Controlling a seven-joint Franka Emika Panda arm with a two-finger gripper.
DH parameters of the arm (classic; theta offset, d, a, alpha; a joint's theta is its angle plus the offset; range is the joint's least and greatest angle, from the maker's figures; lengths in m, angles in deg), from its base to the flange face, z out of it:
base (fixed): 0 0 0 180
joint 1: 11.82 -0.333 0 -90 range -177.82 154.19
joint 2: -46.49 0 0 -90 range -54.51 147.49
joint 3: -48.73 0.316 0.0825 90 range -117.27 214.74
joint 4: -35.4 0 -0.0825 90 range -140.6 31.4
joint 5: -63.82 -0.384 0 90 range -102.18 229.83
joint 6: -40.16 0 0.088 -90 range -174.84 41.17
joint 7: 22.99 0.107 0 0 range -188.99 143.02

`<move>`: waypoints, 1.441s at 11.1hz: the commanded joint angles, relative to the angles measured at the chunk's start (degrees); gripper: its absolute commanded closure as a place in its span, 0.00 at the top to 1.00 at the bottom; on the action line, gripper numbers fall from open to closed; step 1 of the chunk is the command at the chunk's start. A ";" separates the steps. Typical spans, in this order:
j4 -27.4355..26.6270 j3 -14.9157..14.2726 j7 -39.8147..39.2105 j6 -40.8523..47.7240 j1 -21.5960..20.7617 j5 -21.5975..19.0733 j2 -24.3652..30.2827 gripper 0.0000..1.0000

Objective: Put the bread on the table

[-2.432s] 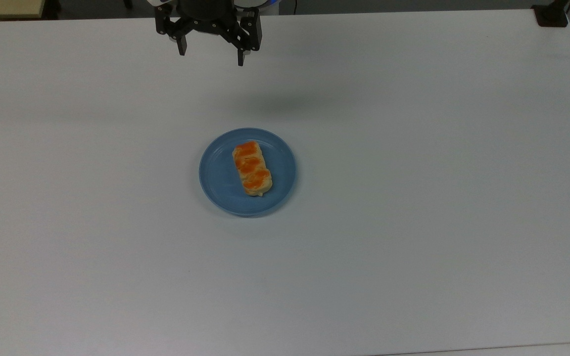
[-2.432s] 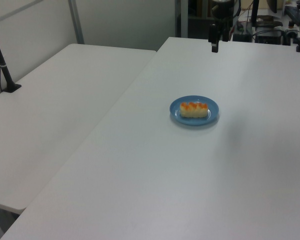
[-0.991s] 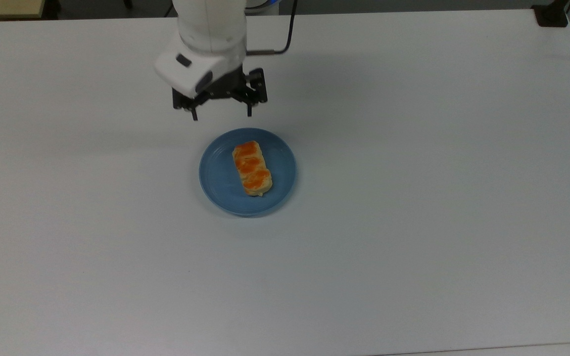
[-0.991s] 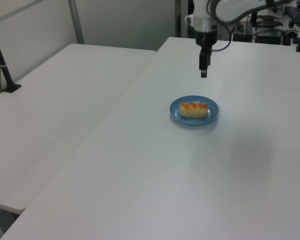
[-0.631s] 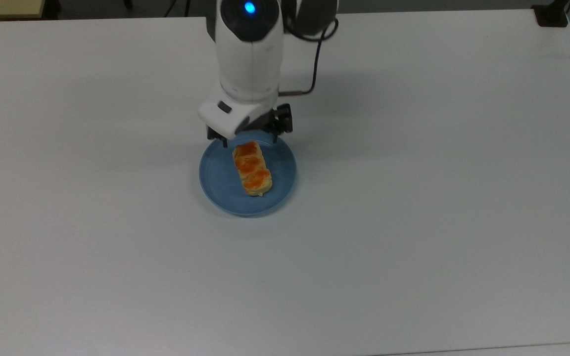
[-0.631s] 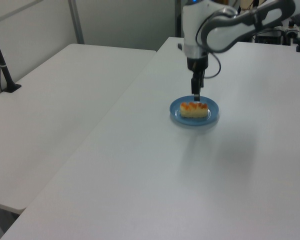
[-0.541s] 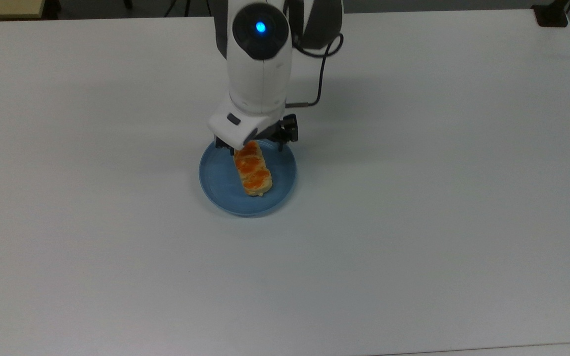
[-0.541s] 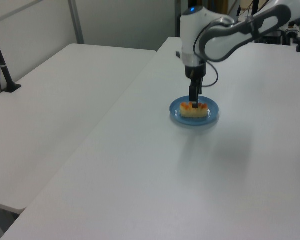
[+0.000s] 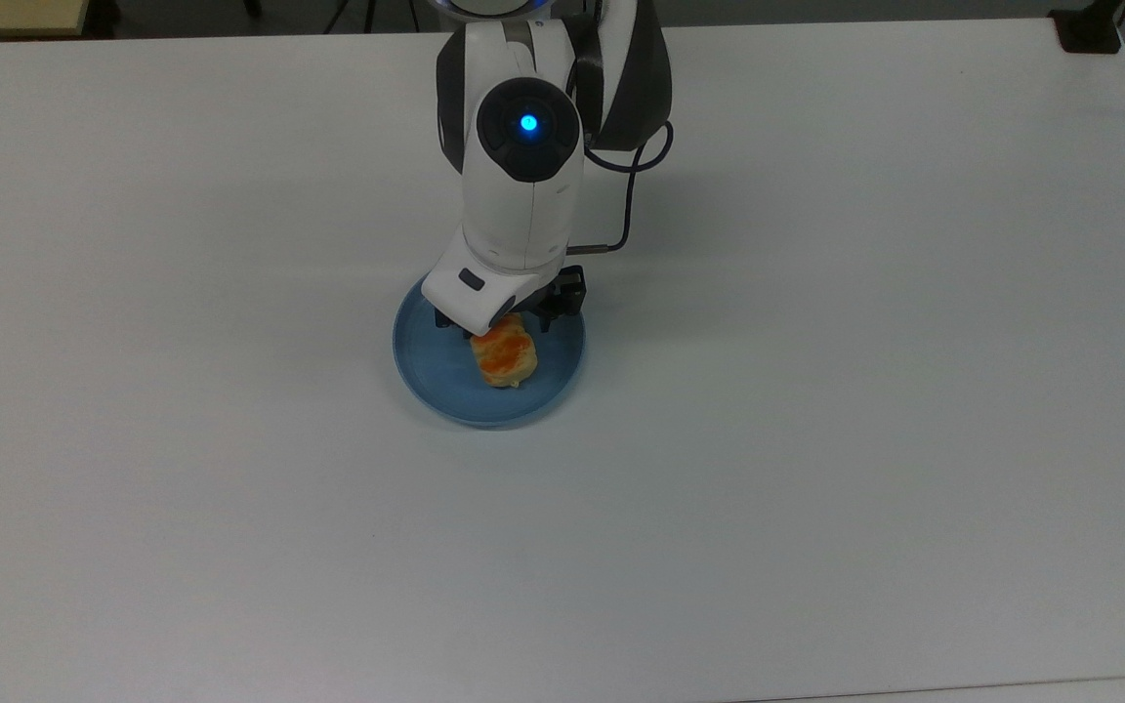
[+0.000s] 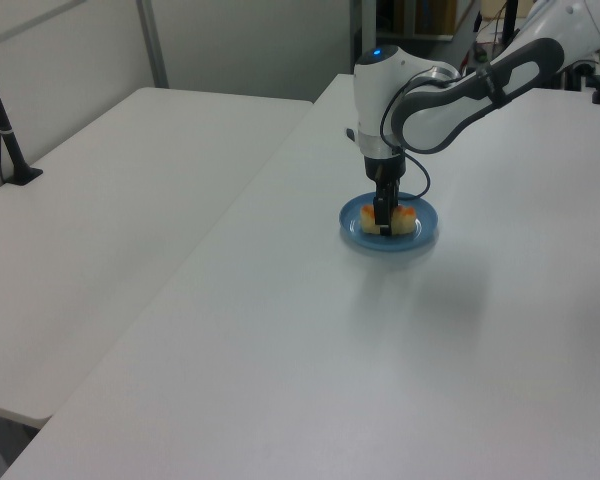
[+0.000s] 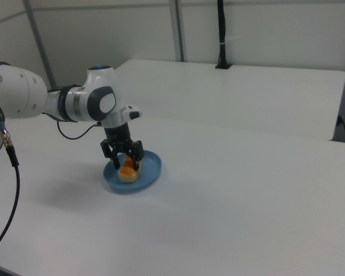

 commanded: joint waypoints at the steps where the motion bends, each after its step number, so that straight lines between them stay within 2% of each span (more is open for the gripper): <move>1: -0.29 -0.64 0.39 -1.11 -0.72 0.81 0.42 0.44; 3: 0.15 -1.17 -0.13 -0.49 -0.29 0.89 3.12 0.44; 6: 2.34 -7.39 -6.26 4.93 0.07 0.63 6.83 0.46; 8: 2.09 -12.31 -12.15 5.14 0.77 0.63 6.40 0.47; 10: 1.91 -14.78 -15.77 1.82 3.75 0.72 3.95 0.47; 12: 1.82 -15.14 -15.87 -4.07 6.65 0.89 0.87 0.50; 14: 0.69 -15.15 -16.05 -5.49 8.24 4.65 -1.16 0.50; 15: -0.02 -15.15 -16.05 -6.37 8.42 5.11 -1.86 0.54; 16: -0.29 -15.15 -15.96 -6.38 8.42 5.20 -2.13 0.67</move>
